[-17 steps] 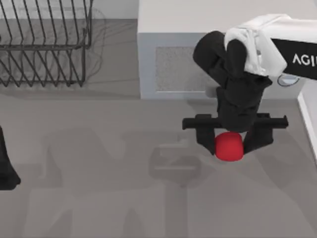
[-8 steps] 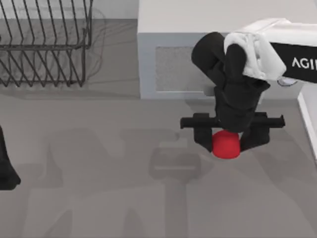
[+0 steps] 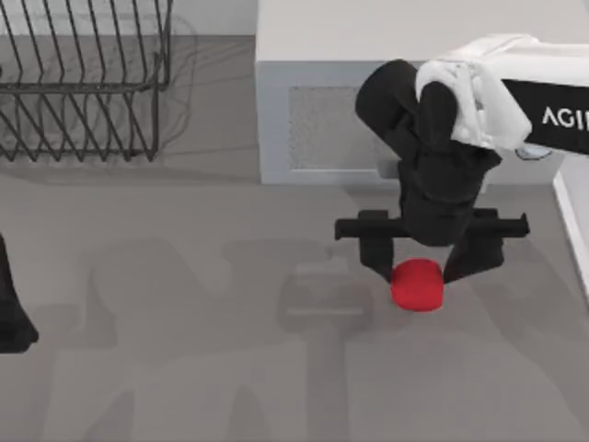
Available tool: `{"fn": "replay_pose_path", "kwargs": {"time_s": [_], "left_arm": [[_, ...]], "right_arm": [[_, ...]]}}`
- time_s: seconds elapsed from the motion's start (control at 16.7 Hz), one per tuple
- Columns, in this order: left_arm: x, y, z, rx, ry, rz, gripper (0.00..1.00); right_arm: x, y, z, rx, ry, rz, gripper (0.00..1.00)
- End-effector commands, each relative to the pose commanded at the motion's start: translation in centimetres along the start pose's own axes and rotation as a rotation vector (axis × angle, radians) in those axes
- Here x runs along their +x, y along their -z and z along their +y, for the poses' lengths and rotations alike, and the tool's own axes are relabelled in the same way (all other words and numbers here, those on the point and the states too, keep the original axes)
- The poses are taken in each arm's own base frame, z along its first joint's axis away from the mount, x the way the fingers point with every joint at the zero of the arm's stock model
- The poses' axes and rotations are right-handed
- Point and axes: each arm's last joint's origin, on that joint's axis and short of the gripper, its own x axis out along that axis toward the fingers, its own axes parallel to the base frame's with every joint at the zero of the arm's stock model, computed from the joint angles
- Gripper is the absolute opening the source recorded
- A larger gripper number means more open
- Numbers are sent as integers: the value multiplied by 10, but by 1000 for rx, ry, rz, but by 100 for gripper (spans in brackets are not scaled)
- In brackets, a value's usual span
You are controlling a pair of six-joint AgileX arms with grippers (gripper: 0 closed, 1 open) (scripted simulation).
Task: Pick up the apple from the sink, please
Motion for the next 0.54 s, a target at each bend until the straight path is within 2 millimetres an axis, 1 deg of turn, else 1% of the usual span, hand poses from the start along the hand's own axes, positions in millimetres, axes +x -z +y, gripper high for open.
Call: {"fn": "replay_pose_path", "kwargs": {"time_s": [0.18, 0.24, 0.54], "left_arm": [[0, 0, 0, 0, 0, 0, 100], [0, 0, 0, 0, 0, 0, 100], [0, 0, 0, 0, 0, 0, 100]], "right_arm": [[0, 0, 0, 0, 0, 0, 98], [0, 0, 0, 0, 0, 0, 100], [0, 0, 0, 0, 0, 0, 100]]}}
